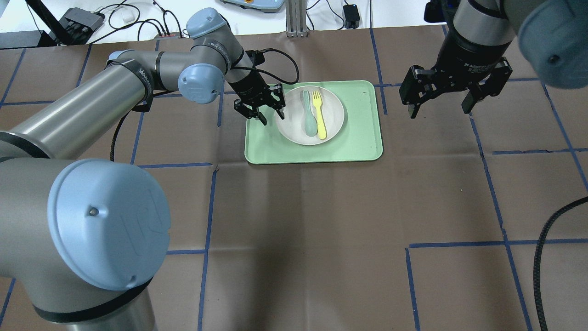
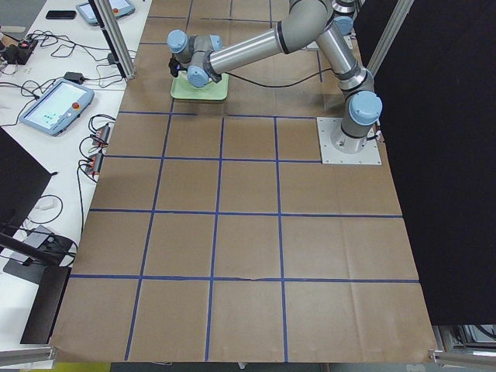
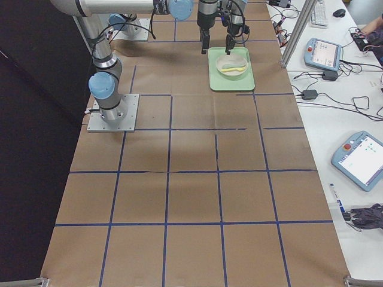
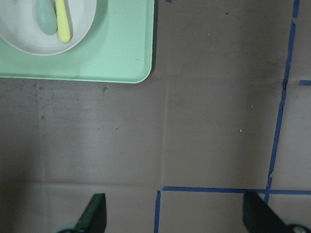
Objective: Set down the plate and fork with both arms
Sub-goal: 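Raise the left gripper away from the plate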
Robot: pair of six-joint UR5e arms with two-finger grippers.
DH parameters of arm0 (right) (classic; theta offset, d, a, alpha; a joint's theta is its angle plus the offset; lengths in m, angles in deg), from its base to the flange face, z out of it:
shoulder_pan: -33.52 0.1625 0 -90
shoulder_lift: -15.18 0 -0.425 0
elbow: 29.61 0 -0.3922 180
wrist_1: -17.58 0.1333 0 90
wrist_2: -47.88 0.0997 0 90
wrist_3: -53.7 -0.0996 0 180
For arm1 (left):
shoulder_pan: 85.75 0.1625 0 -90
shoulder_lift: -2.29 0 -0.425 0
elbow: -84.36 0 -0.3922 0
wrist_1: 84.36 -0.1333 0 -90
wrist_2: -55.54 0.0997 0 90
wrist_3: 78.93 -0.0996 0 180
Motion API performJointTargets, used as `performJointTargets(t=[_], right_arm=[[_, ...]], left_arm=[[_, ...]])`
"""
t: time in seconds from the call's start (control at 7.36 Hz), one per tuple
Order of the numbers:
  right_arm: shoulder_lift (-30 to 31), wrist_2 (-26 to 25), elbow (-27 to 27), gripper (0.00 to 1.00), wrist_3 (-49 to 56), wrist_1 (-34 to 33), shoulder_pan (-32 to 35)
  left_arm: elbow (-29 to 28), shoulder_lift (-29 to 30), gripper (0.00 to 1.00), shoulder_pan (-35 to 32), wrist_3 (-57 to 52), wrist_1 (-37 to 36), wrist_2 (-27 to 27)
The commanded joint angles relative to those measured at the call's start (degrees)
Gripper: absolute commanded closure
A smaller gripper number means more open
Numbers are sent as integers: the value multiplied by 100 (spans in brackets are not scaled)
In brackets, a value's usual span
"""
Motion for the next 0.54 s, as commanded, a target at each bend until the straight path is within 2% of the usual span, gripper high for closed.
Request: performJointTargets(t=[0.0, 0.14, 0.27, 0.41], right_arm=[[0, 3, 2, 0, 0, -9, 0], [8, 3, 2, 0, -9, -17, 0], [17, 12, 11, 0, -9, -26, -9], [17, 3, 72, 0, 9, -61, -26]], left_arm=[[-115, -588, 16, -2, -4, 895, 582], [-107, -826, 11, -2, -4, 925, 967], [-107, -1054, 1, -10, -22, 925, 1449], [-20, -1361, 1, -2, -65, 986, 1628]])
